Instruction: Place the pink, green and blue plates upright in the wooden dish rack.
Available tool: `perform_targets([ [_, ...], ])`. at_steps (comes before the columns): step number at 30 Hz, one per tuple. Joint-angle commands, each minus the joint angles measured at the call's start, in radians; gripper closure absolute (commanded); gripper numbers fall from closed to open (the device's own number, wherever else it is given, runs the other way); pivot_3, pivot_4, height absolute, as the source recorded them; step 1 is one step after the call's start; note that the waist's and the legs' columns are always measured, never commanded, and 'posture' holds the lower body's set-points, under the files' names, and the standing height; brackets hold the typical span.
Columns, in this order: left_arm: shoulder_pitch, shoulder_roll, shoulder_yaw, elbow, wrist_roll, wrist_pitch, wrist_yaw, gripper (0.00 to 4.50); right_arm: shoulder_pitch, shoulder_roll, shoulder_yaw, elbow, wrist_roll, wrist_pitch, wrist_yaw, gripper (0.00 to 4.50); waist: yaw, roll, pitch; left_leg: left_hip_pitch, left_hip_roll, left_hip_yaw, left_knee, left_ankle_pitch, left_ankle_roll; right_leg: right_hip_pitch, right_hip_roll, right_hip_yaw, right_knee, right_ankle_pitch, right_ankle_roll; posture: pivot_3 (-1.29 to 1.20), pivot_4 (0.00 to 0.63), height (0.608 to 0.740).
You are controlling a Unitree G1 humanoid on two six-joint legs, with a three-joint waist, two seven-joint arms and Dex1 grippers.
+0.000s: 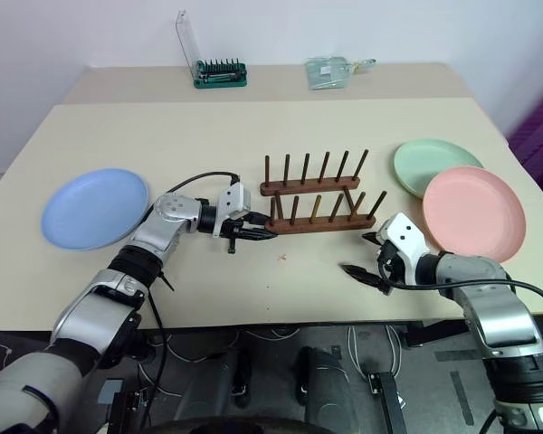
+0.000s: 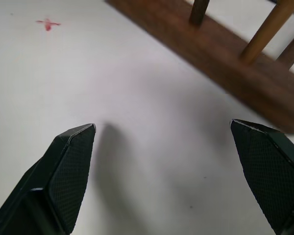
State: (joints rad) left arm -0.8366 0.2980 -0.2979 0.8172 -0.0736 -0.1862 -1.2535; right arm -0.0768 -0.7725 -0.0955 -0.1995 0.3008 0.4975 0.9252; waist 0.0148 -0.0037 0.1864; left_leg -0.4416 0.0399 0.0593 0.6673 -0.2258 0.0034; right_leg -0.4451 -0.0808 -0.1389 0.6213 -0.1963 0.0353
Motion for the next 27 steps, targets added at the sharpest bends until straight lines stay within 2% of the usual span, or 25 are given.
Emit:
perform_targets([
  [1,-0.045,-0.014,0.014,0.050,0.012,-0.043,-0.026,3.25,0.004,-0.014,-0.040,-0.052,0.021,0.010,-0.017,0.00,0.001,0.000,0.000,0.000,0.000,0.000,0.000,0.000,0.000,0.000,0.000,0.000,0.000,0.000,0.000,0.00,0.150,0.730],
  [2,-0.050,-0.016,0.017,0.065,0.014,-0.051,-0.027,2.72,0.005,-0.015,-0.041,-0.056,0.022,0.013,-0.018,0.00,0.002,0.000,0.000,0.000,0.000,0.000,0.000,0.000,0.000,0.000,0.000,0.000,0.000,0.000,0.000,0.00,0.150,0.730],
  [3,-0.057,-0.018,0.022,0.082,0.016,-0.058,-0.024,2.43,0.006,-0.014,-0.042,-0.061,0.022,0.017,-0.021,0.00,0.002,0.000,0.000,0.000,0.000,0.000,0.000,0.000,0.000,0.000,0.000,0.000,0.000,0.000,0.000,0.00,0.150,0.730],
  [6,-0.064,-0.023,0.041,0.109,0.014,-0.058,-0.007,0.90,0.008,-0.014,-0.042,-0.069,0.022,0.024,-0.030,0.00,0.000,0.000,0.000,0.000,0.000,0.000,0.000,0.000,0.000,0.000,0.000,0.000,0.000,0.000,0.000,0.00,0.150,0.730],
  [8,-0.051,-0.014,0.058,0.102,0.020,-0.053,0.036,0.04,0.015,-0.013,-0.045,-0.077,0.022,0.026,-0.038,0.00,0.000,0.000,0.000,0.000,0.000,0.000,0.000,0.000,0.000,0.000,0.000,0.000,0.000,0.000,0.000,0.00,0.150,0.730],
  [12,0.026,0.046,0.086,0.004,0.006,0.020,0.047,0.04,0.036,-0.019,-0.064,-0.083,0.030,0.031,-0.049,0.00,-0.003,0.000,0.000,0.000,0.000,-0.001,0.000,0.000,0.000,0.000,0.000,0.000,0.000,0.000,0.000,0.00,0.150,0.730],
  [13,0.059,0.067,0.094,-0.046,-0.005,0.048,0.039,0.01,0.041,-0.022,-0.066,-0.077,0.024,0.026,-0.053,0.25,-0.005,0.000,0.000,0.000,0.000,0.000,0.000,0.000,0.000,0.000,0.000,0.000,0.000,0.000,0.000,0.00,0.150,0.730],
  [16,0.156,0.116,0.111,-0.222,-0.044,0.159,0.025,0.78,0.052,-0.030,-0.064,-0.058,0.008,0.006,-0.055,1.25,-0.004,0.000,0.000,0.001,0.002,0.000,-0.001,0.000,0.000,0.000,0.001,0.000,0.001,0.000,0.000,0.00,0.150,0.730],
  [22,0.318,0.155,0.060,-0.594,-0.067,0.350,0.030,3.76,0.026,-0.036,-0.034,-0.032,-0.013,0.001,-0.062,4.37,0.003,0.000,0.000,0.002,0.002,0.000,0.000,0.000,0.000,0.001,0.000,0.000,0.002,-0.002,-0.003,0.00,0.150,0.730],
  [27,0.371,0.083,-0.029,-0.760,0.007,0.411,0.163,3.81,-0.032,-0.020,0.028,0.006,-0.076,-0.012,-0.097,4.45,0.006,0.000,0.000,0.001,0.001,0.001,0.001,0.000,0.000,0.002,-0.001,0.001,0.000,-0.002,-0.003,0.00,0.150,0.730],
])
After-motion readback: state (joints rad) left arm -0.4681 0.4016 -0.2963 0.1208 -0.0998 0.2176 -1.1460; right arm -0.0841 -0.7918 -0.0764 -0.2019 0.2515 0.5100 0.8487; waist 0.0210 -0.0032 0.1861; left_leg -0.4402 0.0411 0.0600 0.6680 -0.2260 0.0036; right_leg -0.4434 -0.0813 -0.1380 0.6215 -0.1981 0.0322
